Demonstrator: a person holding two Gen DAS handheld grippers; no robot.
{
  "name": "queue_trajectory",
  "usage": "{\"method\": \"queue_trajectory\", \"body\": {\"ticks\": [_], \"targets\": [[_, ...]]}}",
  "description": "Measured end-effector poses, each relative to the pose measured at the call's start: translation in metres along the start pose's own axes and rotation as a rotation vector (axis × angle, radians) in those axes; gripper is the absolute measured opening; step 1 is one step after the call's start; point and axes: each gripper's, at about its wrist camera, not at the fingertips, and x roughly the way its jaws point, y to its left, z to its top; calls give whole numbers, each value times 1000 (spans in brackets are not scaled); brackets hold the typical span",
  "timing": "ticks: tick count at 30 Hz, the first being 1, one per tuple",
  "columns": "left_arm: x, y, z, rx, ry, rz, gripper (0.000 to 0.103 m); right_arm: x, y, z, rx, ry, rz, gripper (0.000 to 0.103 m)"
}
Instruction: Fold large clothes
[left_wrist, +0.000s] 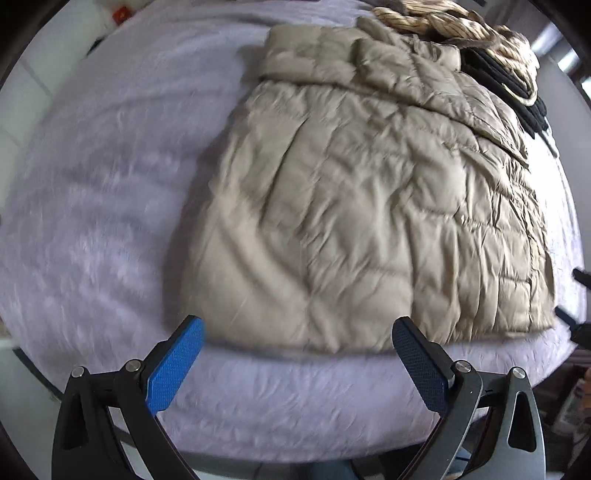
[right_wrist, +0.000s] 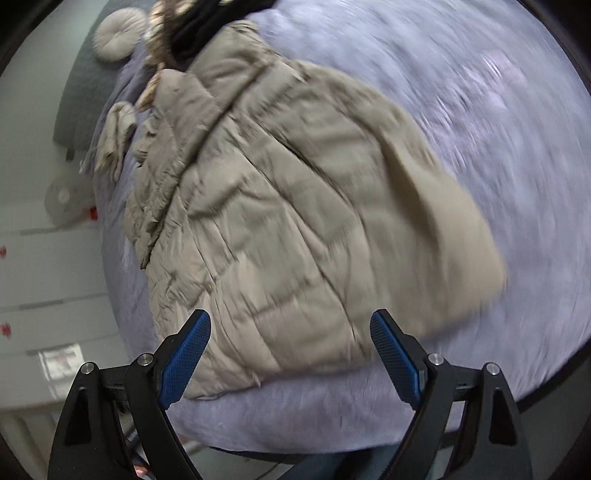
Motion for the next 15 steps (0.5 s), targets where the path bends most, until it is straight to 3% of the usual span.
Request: {"method": "queue_trajectory", "body": {"ticks": [7,12,15], "targets": [[32,57,-41,-185,102,-180,102,16,-34,-42,167,34,49,90],[52,65,-45,-285,121,-368,102,19,-49,-49,231,23,110,90],[64,56,-36,-290,117,-437,102,22,-57,-47,263,6,160,90]]}}
